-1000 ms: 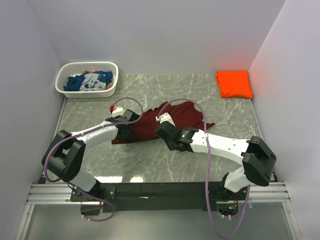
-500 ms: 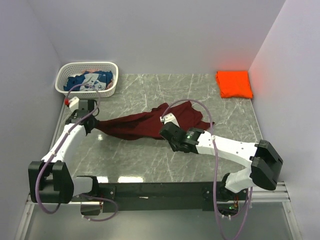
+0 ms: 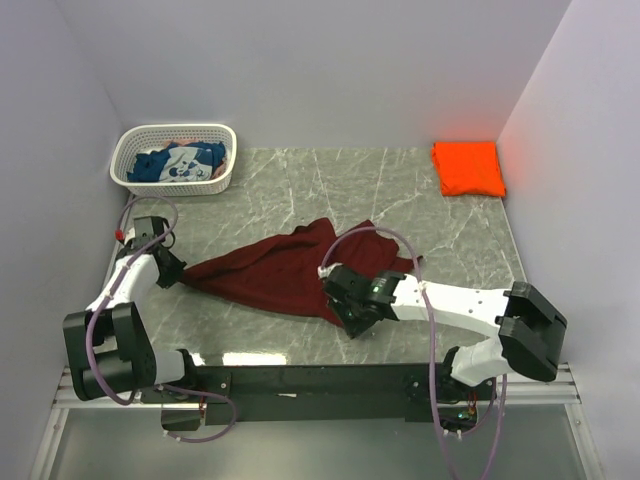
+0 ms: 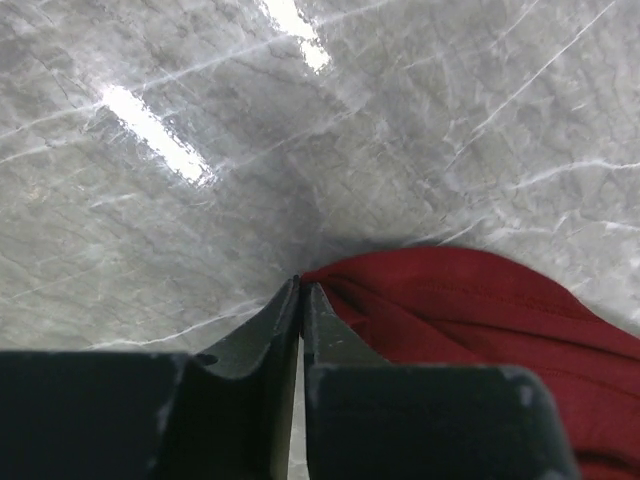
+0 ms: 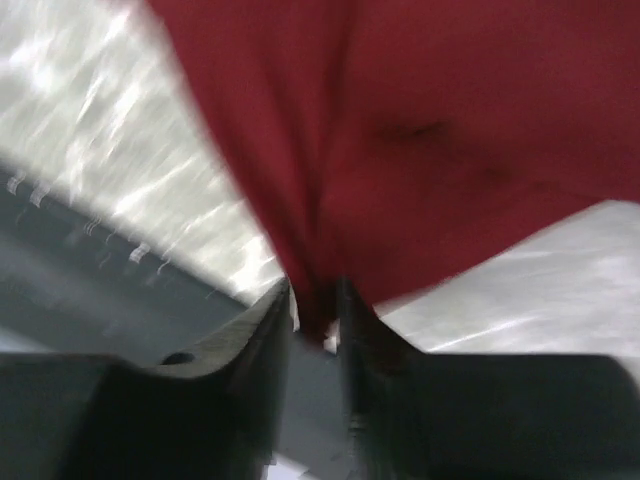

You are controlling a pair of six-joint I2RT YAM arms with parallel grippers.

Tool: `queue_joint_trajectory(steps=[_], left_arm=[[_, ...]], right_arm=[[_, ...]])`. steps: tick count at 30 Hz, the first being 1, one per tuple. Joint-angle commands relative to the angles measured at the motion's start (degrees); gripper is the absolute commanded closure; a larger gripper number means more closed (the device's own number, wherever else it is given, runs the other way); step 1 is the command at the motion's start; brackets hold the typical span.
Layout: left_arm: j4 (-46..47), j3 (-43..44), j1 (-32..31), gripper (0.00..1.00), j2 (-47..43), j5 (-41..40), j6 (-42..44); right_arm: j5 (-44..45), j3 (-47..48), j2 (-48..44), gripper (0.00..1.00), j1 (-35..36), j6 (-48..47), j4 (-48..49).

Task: Fold and stack the t-shirts
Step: Flatten the tshirt out

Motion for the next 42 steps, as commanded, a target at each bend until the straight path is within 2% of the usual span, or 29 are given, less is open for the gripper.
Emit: queue_joint_trajectory(steps=[1, 5, 8, 9, 12, 13, 15, 16, 17, 20, 24, 30, 33, 35, 36, 37, 38, 39, 41, 42], left_arm=[[2.2, -0.6, 0.3, 0.88, -2.0, 1.2, 0.9], [2.0, -0.6, 0.3, 0.83, -4.4, 0.0, 1.5], [2.0, -0.5, 0.4, 0.85, -5.2, -0.5, 2.5], [2.1, -0.5, 0.3, 0.85, -5.5, -0.5, 2.8], [2.1, -0.4, 0.4, 0.83, -6.3, -1.1, 3.3], [2.1, -0.4, 0.2, 0.81, -6.9, -1.2, 3.9], [2.2, -0.3, 0.1, 0.70, -7.8, -1.1, 4.7], [2.6, -0.4, -0.1, 0.65, -9.0, -1.0, 4.8], [2.9, -0.5, -0.4, 0.54, -9.8, -0.6, 5.0], [3.6, -0.6, -2.2, 0.38, -12.2, -0.4, 6.0], [2.6, 0.4, -8.0, 0.33, -14.7, -1.3, 8.0], [1.2, 0.9, -25.3, 0.30, -20.6, 0.9, 5.3], [2.0, -0.3, -37.4, 0.29, -22.3, 3.0, 1.3], [3.5, -1.2, -43.2, 0.28, -22.5, 4.0, -0.3], [5.3, -1.4, -49.0, 0.28, -22.3, 4.0, -1.5], [6.0, -1.4, -52.1, 0.28, -21.3, 3.1, -1.7], [6.7, -1.0, -55.2, 0.28, -20.5, 1.9, -1.8], [7.4, -0.5, -61.3, 0.28, -19.6, 0.6, -0.8], [9.0, 2.0, -67.8, 0.28, -15.5, -3.5, 2.1], [9.4, 3.1, -74.3, 0.28, -14.0, -4.9, 6.0]], right_arm=[[-11.8, -1.5, -1.3, 0.63, 2.0, 0.1, -0.4], [-11.3, -1.7, -7.2, 0.46, 0.5, 0.9, 1.3], [-8.2, -2.1, -11.8, 0.43, -3.8, 3.1, 2.0], [-7.4, -2.8, -12.5, 0.43, -8.2, 3.9, 2.1], [-4.7, -5.4, -16.8, 0.43, -14.5, 6.2, 2.8], [-5.0, -6.2, -19.0, 0.43, -19.4, 6.5, 3.3], [-8.2, -8.7, -21.2, 0.41, -24.2, 6.6, 5.9], [-9.6, -9.6, -22.8, 0.41, -29.5, 6.8, 7.1], [-11.1, -10.5, -23.2, 0.39, -31.6, 6.8, 9.6], [-17.2, -13.1, -22.2, 0.38, -38.4, 7.6, 13.6], [-20.2, -15.2, -19.8, 0.39, -42.3, 8.3, 18.1], [-26.4, -17.6, -14.2, 0.46, -44.7, 8.1, 24.5], [-27.9, -17.8, -12.6, 0.50, -44.8, 8.0, 26.2], [-27.9, -17.6, -11.5, 0.52, -44.8, 7.5, 26.5], [-27.9, -17.5, -11.0, 0.53, -44.8, 7.4, 26.5], [-27.9, -17.5, -10.9, 0.55, -44.8, 7.2, 26.4], [-27.8, -17.4, -10.6, 0.57, -44.8, 7.1, 26.4], [-27.7, -17.4, -10.5, 0.59, -44.8, 7.1, 26.5], [-27.5, -17.3, -10.1, 0.67, -44.9, 7.2, 26.6], [-27.2, -17.2, -10.0, 0.70, -44.9, 7.3, 26.5]])
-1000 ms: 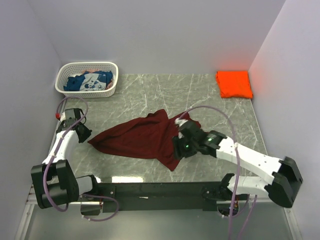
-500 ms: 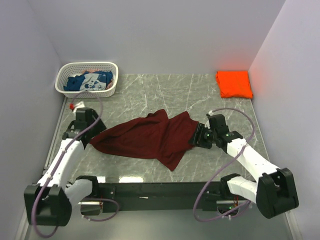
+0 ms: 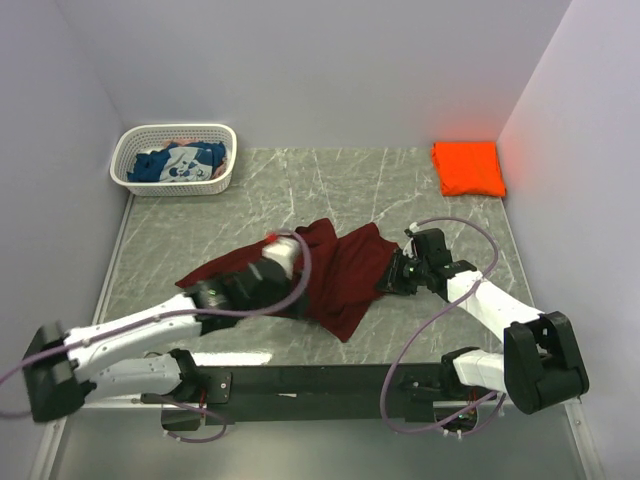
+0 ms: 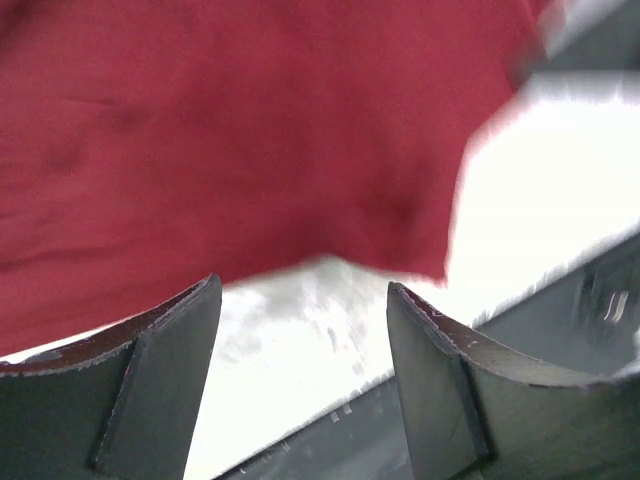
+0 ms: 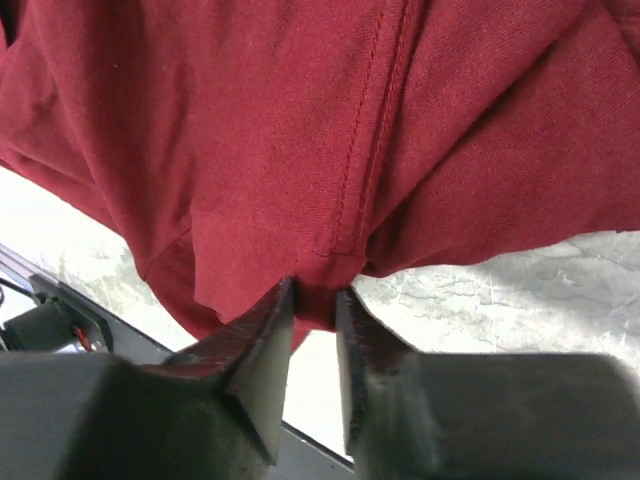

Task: Fold and stack the t-shirts
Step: Flatten the tshirt out

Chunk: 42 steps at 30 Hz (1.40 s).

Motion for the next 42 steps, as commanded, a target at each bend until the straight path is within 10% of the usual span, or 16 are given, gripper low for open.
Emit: queue_joint_trajectory(steps=[1, 6, 30, 33, 37, 42], left_arm=[[4.0, 4.7, -13.0, 0.27, 7.0, -6.8, 6.5], [5.9, 12.5, -27.1, 0.32, 18.0, -13.6, 18.9], [7.6, 20.8, -32.7, 0.50, 47.0, -16.6, 33.5], [7.9, 20.3, -31.7, 0.59, 47.9, -16.7, 33.2], [7.7, 20.2, -30.6, 0.99, 47.7, -17.9, 32.3], [5.1, 20.1, -30.8, 0.99, 39.2, -17.5, 29.4]], right_arm=[[0.0, 0.6, 0.5, 0.76, -0.3, -0.2, 1.9], [0.8, 1.7, -0.8, 1.00, -0.4, 0.1, 0.8], [-0.4, 2.8, -0.9, 1.00, -0.6, 0.0, -0.7], [-0.3, 2.9, -0.8, 1.00, -0.6, 0.0, -0.7], [-0.4, 3.0, -0.3, 1.00, -0.6, 0.2, -0.5], [1.5, 6.1, -0.2, 1.00, -1.0, -0.9, -3.5]])
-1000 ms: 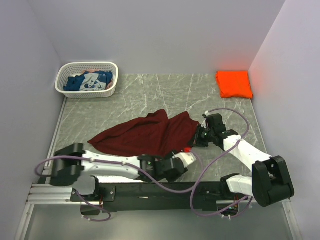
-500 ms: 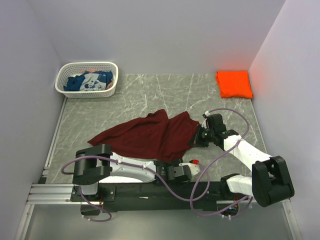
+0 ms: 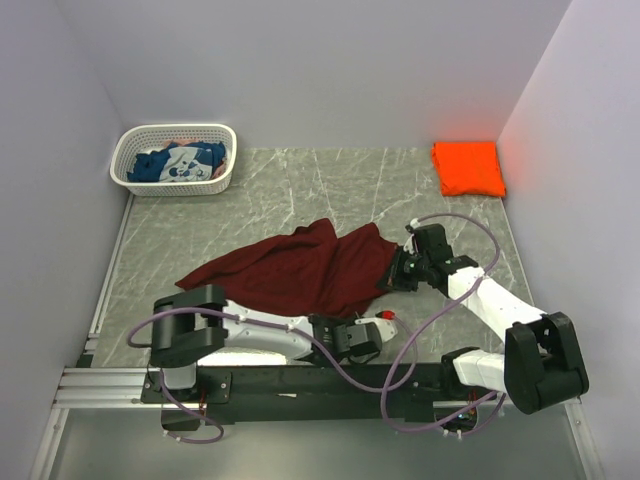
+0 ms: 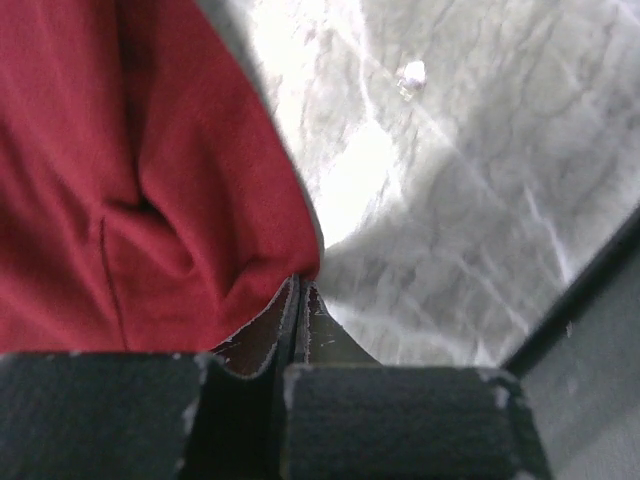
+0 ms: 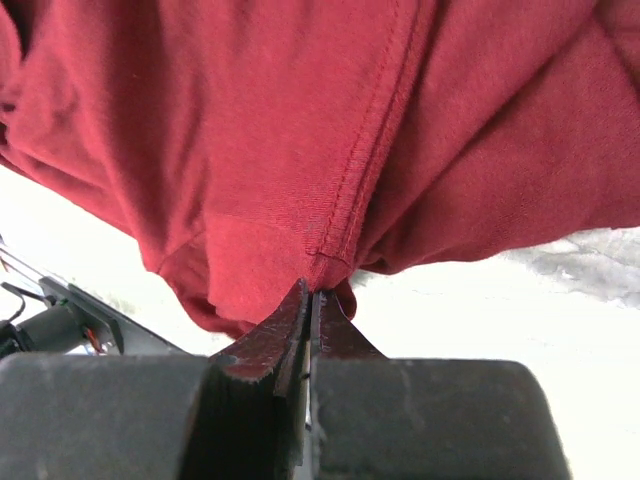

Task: Fold and stack the t-shirts
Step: Flatten the tshirt out

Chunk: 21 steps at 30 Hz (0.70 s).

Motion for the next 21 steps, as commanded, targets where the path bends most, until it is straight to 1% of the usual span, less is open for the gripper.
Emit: queue_joint_trajectory(steps=[1, 2, 3, 5, 6, 10, 12, 14, 15, 17, 18, 21], left_arm=[[-1.4, -0.1, -0.2, 0.99, -10.1, 1.4, -3.1], [-1.6, -0.8, -0.2, 0.99, -12.9, 2.4, -4.3], [-1.6, -1.7, -0.2, 0.99, -18.7, 3.6, -4.8], [-2.2, -4.1, -0.2, 0.99, -24.2, 6.6, -6.3], [-2.8, -4.8, 0.0, 0.99, -28.9, 7.6, -6.7], [-3.6, -9.1, 0.7, 0.99, -38.6, 12.9, -9.0], [-1.5, -11.4, 1.5, 0.99, -43.0, 14.3, -10.2], [0.3, -15.2, 2.5, 0.99, -45.0, 15.7, -11.6], [1.6, -16.2, 3.1, 0.99, -45.8, 17.4, -12.2], [2.8, -18.4, 3.5, 0.99, -45.9, 18.0, -13.9], [3.6, -18.9, 3.6, 0.99, -45.4, 17.8, -14.5], [4.5, -20.1, 3.6, 0.99, -43.2, 19.3, -16.0]], right_arm=[[1.8, 6.2, -0.2, 1.00, -1.1, -1.7, -3.2], [2.5, 7.4, 0.5, 1.00, -1.4, -2.1, -4.4], [2.9, 8.5, 0.9, 1.00, -1.8, -2.5, -5.4], [3.9, 12.4, 1.8, 1.00, -3.0, -3.6, -8.4], [4.8, 13.7, 2.8, 1.00, -3.6, -4.0, -9.2], [5.5, 21.6, 6.7, 1.00, -5.4, -5.4, -13.3], [6.2, 23.8, 9.4, 1.00, -5.6, -6.0, -14.6], [6.8, 25.9, 11.1, 0.98, -5.5, -6.5, -15.9], [6.9, 26.1, 12.2, 0.95, -5.5, -6.9, -16.1], [6.5, 25.3, 12.5, 0.80, -5.5, -6.9, -14.8], [6.3, 24.9, 12.1, 0.68, -5.4, -7.0, -14.3], [4.9, 21.6, 9.1, 0.56, -4.9, -6.8, -12.5]])
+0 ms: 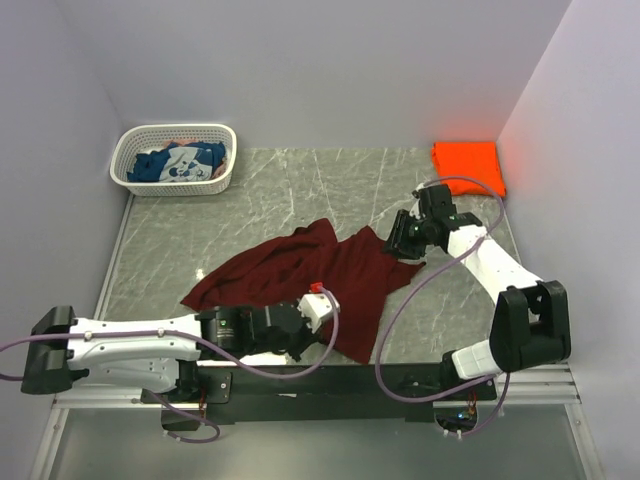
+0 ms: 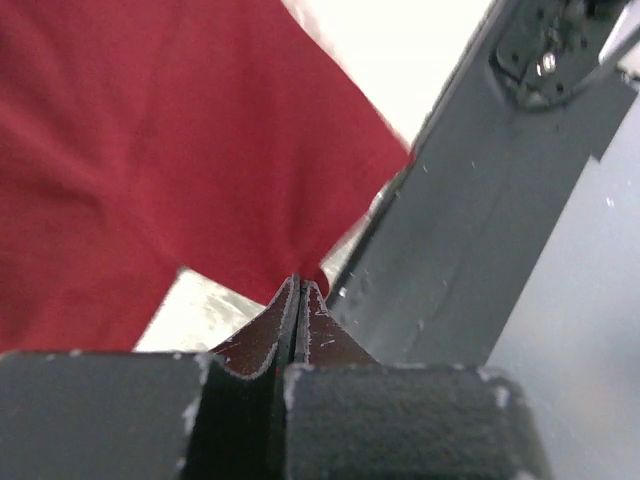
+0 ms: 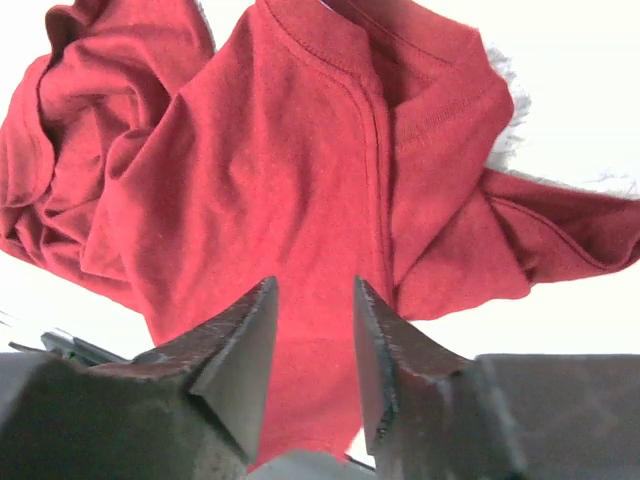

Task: Fold and stack the t-shirts
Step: Flatten the tshirt out

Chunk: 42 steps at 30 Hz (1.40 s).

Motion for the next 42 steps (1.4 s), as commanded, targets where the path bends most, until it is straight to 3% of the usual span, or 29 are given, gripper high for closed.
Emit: queue_joint_trajectory(steps=[1, 11, 15, 17, 18, 20, 21, 22, 24, 25, 29, 34, 42], left_arm=[[4.3, -0.2, -0.2, 0.99, 1.9, 6.6, -3.8], [6.7, 0.6, -0.1, 0.98, 8.2, 14.8, -5.4], [6.7, 1.5, -0.2, 0.95, 10.4, 21.6, -5.4], [6.0, 2.1, -0.3, 0.91, 10.5, 20.1, -6.6], [5.1, 2.3, -0.1, 0.87, 10.3, 16.5, -7.4], [4.0, 3.0, 0.7, 0.69, 10.1, 13.0, -9.7], [3.9, 3.6, 1.2, 0.51, 10.0, 13.0, -10.6], [4.1, 3.7, 1.6, 0.43, 9.9, 13.0, -12.1], [5.0, 4.0, 2.6, 0.29, 9.2, 11.0, -13.6], [5.4, 4.1, 3.2, 0.28, 9.0, 10.7, -14.9], [2.6, 4.2, 10.7, 0.31, 7.1, 6.3, -19.5], [-1.2, 2.6, 21.4, 0.46, 8.5, 3.3, -24.1], [0.3, 4.9, 32.1, 0.48, 21.6, 0.7, -25.9]], right_arm=[[0.7, -3.6, -4.0, 0.55, 0.1, -0.8, 2.5], [2.8, -21.3, -20.0, 0.56, 5.5, 3.0, 3.2], [6.7, -23.9, -21.7, 0.57, 9.9, 4.7, 2.1], [6.9, -24.5, -20.9, 0.57, 11.8, 5.3, 1.9], [7.3, -24.8, -20.6, 0.57, 12.4, 6.1, 1.8], [10.6, -25.9, -20.4, 0.57, 14.2, 7.3, 1.4], [11.5, -26.6, -20.5, 0.57, 16.0, 8.4, 1.3], [12.4, -26.8, -20.3, 0.57, 17.0, 8.8, 1.1], [15.3, -26.4, -19.8, 0.57, 19.9, 10.1, 0.5], [16.4, -26.0, -19.1, 0.57, 20.8, 10.6, 0.0], [23.5, -23.0, -18.0, 0.57, 25.0, 12.0, -2.2], [24.8, -19.2, -14.8, 0.61, 25.4, 10.3, -0.5], [26.0, -15.5, -3.2, 0.65, 20.0, 4.3, 5.2]])
